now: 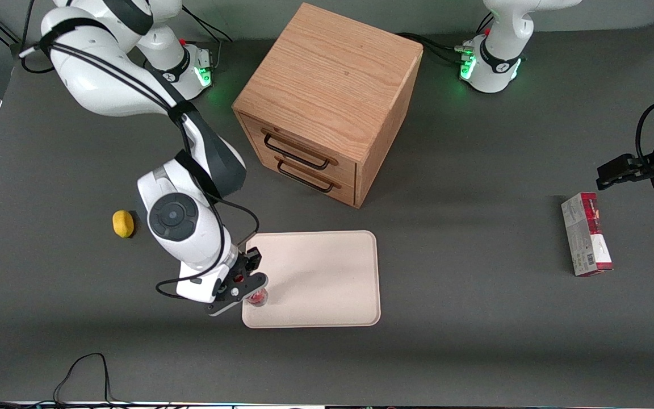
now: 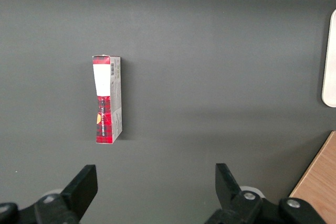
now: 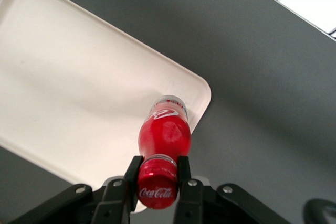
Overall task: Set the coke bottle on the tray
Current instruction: 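Lower the bottle onto the tray's edge and stand it upright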
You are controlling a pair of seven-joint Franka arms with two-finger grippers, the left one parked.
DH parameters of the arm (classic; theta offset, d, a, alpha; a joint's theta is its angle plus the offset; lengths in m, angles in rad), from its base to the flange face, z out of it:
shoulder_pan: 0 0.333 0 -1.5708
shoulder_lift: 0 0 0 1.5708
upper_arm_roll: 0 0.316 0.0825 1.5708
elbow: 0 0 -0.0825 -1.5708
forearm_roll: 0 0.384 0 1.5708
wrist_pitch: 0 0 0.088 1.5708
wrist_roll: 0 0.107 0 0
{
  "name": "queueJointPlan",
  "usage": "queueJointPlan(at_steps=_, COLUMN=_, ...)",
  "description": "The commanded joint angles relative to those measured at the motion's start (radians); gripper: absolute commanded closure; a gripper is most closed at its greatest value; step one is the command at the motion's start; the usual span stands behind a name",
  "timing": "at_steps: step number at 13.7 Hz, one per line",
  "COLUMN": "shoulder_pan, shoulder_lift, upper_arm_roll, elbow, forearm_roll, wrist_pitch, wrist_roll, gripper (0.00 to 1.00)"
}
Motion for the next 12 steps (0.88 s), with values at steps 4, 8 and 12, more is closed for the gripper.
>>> queueJointPlan(at_steps=4, shoulder_pan=-0.001, shoulder_lift=0.051, upper_arm_roll=0.016, elbow=0.017, forearm_roll=-0.038, wrist_pitch=0.037, wrist_roll=0.017, gripper=0.85)
queueJointPlan(at_steps=8, shoulder_pan=-0.006, shoulder_lift=0.051, upper_arm_roll=0.016, elbow=0.007, forearm_roll=-0.036, wrist_pitch=0.059, wrist_roll=0.02, gripper=0.01)
queueJointPlan(at_steps=12, shoulder_pan=-0.012, shoulder_lift=0.05, upper_arm_roll=0.014, elbow=0.003, forearm_roll=-0.033, wrist_pitch=0.089, wrist_roll=0.042, gripper=0.0)
